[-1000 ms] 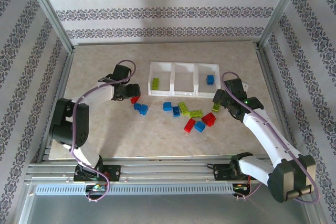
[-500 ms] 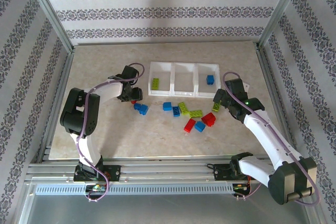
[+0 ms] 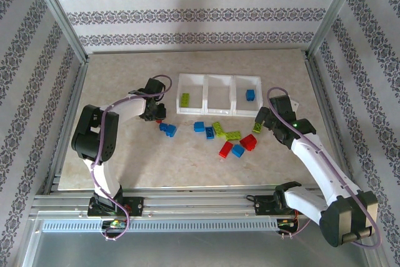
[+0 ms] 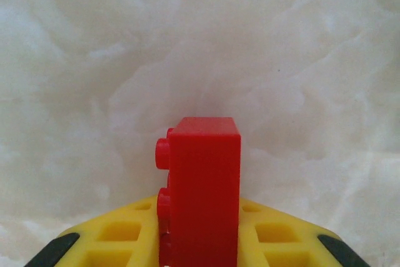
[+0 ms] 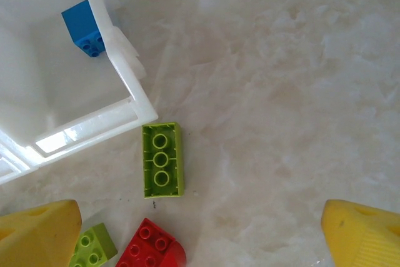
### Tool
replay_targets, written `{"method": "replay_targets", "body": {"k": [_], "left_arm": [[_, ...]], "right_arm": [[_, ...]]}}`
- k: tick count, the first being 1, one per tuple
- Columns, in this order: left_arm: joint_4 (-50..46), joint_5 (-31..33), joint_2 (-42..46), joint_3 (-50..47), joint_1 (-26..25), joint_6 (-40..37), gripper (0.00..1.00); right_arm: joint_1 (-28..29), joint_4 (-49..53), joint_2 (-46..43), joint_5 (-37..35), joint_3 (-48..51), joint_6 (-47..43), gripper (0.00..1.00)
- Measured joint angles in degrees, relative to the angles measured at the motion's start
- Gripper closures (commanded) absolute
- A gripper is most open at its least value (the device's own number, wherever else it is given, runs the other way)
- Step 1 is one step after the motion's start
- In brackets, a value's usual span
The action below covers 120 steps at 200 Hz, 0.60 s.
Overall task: Sort the legos into containers by color
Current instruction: Pick up the lego from the center of the table, then place the lego in the container.
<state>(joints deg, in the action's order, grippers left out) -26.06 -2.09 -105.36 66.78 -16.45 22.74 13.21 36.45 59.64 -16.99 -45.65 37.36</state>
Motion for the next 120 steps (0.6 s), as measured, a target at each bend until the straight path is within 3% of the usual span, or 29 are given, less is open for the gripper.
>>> {"method": "replay_targets", "body": {"k": [52, 92, 120], "left_arm": [[-1.6, 1.5, 7.4, 1.8, -1.8, 0.0, 0.76], [-1.8, 3.2, 7.8, 10.1, -10.4, 0.0, 0.76], [-1.8, 3.2, 3.3, 18.1, -16.0, 0.0, 0.77]], "right_arm": [[-0.6, 0.0, 0.0, -0.1, 0.9, 0.6, 0.02], [-1.1, 0.0, 0.0, -0.2, 1.2, 2.0, 0.01], [-1.1, 0.0, 0.0, -0.2, 1.3, 3.1, 0.02]]}}
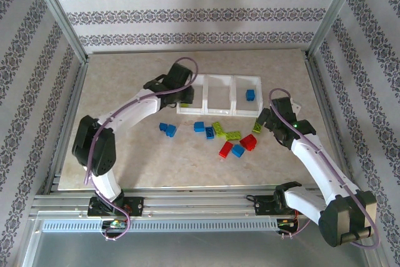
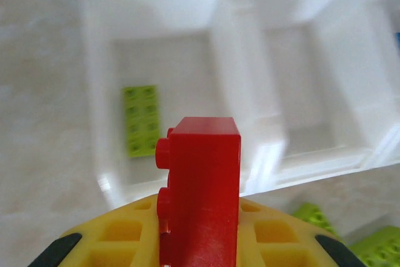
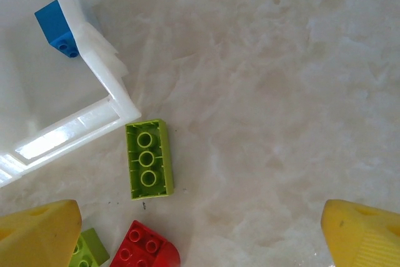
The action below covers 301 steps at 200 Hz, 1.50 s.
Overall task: Sort the legos into containers by color
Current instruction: Place the lego in the container.
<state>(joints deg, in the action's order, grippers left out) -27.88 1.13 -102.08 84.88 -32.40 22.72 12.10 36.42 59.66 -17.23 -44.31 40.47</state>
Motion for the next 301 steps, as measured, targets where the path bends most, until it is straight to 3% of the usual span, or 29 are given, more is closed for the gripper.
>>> {"method": "replay_targets", "body": {"k": [62, 133, 204, 251, 301], "left_arm": [[-1.5, 3.2, -15.9, 17.7, -7.4, -0.9, 0.77], [-4.2, 5.6, -26.0, 29.0, -8.5, -1.5, 0.72], [-5.1, 5.1, -28.5, 29.8, -8.5, -1.2, 0.55], [-5.2, 4.9, -28.5, 29.9, -8.6, -0.9, 0.51], [-5.0, 4.5, -23.3, 27.8, -9.0, -0.2, 0.37]], "right_arm": [[0.0, -0.2, -0.2, 0.0, 2.2, 1.2, 0.02], [-0.4, -0.2, -1.0, -0.1, 2.3, 1.2, 0.02], [-0.8, -1.6, -1.1, -0.1, 4.8, 1.4, 0.04], [-0.8, -3.3, -0.2, 0.3, 5.1, 1.2, 0.09], [-1.1, -3.9, 0.7, 1.0, 5.1, 0.9, 0.11]]}}
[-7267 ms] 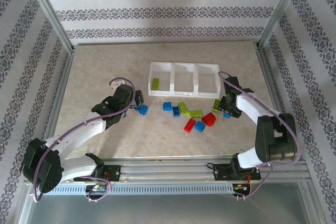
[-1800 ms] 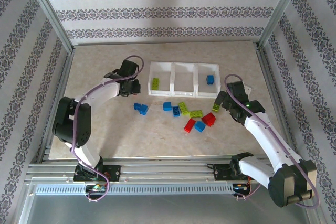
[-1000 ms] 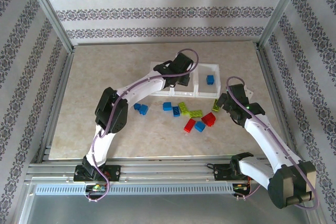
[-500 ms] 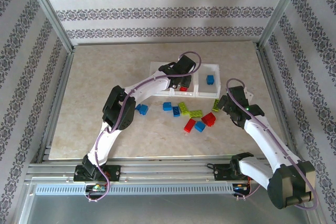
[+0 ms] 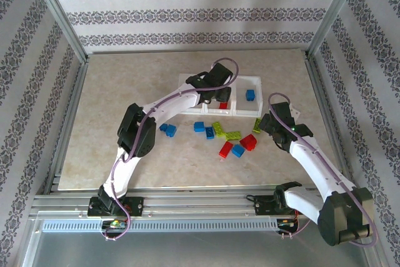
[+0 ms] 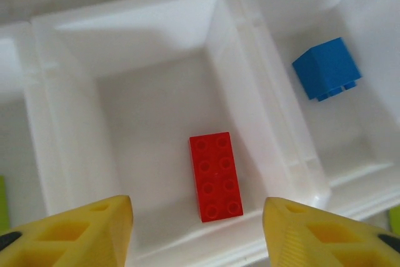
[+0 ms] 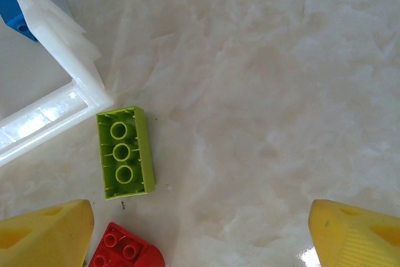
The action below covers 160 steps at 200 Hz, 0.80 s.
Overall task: Sort the legos into containers by color
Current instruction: Place the lego in the container, then pick up the lego from the middle-right of the table.
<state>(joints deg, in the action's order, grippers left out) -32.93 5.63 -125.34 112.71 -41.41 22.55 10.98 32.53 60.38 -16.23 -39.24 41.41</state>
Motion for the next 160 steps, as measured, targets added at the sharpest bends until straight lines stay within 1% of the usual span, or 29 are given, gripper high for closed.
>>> {"method": "replay_targets", "body": {"k": [31, 49, 81, 101, 125, 160], "left_arm": [[1.8, 0.4, 8.0, -5.5, -0.2, 0.7, 0.18], [3.8, 1.2, 13.0, -9.9, -0.2, 0.9, 0.0], [6.4, 3.4, 19.6, -17.8, -0.2, 1.7, 0.01], [6.9, 4.1, 21.8, -22.2, -0.2, 2.0, 0.0], [8.1, 4.5, 23.5, -27.9, -0.2, 3.1, 0.0], [9.4, 5.4, 26.9, -36.9, -0.2, 5.5, 0.0]], "right_arm": [[0.0, -0.3, 1.2, 0.7, 0.0, -0.2, 0.12], [0.0, -0.5, 1.7, 1.0, 0.0, -0.2, 0.11], [0.0, -1.0, 2.1, 1.3, 0.0, -0.5, 0.07], [0.0, -1.2, 2.2, 1.4, 0.0, -0.7, 0.06], [0.0, -1.4, 2.9, 2.0, 0.0, -0.8, 0.08], [0.0, -2.0, 5.9, 3.7, -0.7, -1.2, 0.14]]}}
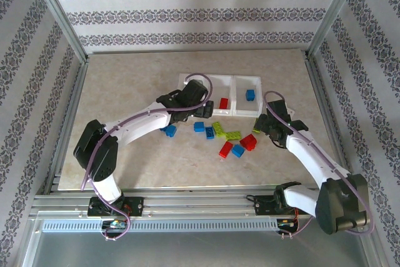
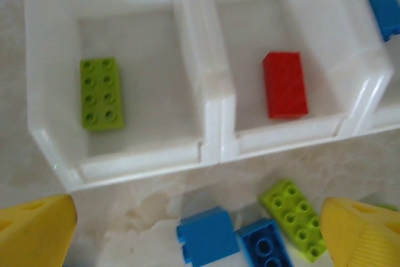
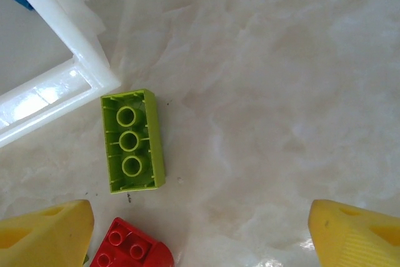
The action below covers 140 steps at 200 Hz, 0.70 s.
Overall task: Sort the legos into containers by color
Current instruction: Pick up the lego from the middle-right of the table.
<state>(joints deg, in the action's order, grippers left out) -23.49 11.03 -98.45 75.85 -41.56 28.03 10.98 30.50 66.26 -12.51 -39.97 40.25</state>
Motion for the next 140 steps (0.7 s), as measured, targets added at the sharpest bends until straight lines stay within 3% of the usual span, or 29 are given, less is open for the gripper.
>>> {"method": "replay_targets", "body": {"k": [76, 140], "left_arm": [[3.5, 6.5, 11.6, -12.5, 0.1, 3.6, 0.0], [3.6, 10.6, 16.1, -18.0, 2.2, 7.0, 0.0]], "right_arm": [[0.2, -3.8, 13.3, 4.2, -4.5, -1.4, 0.22], [0.2, -6.6, 23.6, 5.6, -8.7, -2.0, 0.35]]}}
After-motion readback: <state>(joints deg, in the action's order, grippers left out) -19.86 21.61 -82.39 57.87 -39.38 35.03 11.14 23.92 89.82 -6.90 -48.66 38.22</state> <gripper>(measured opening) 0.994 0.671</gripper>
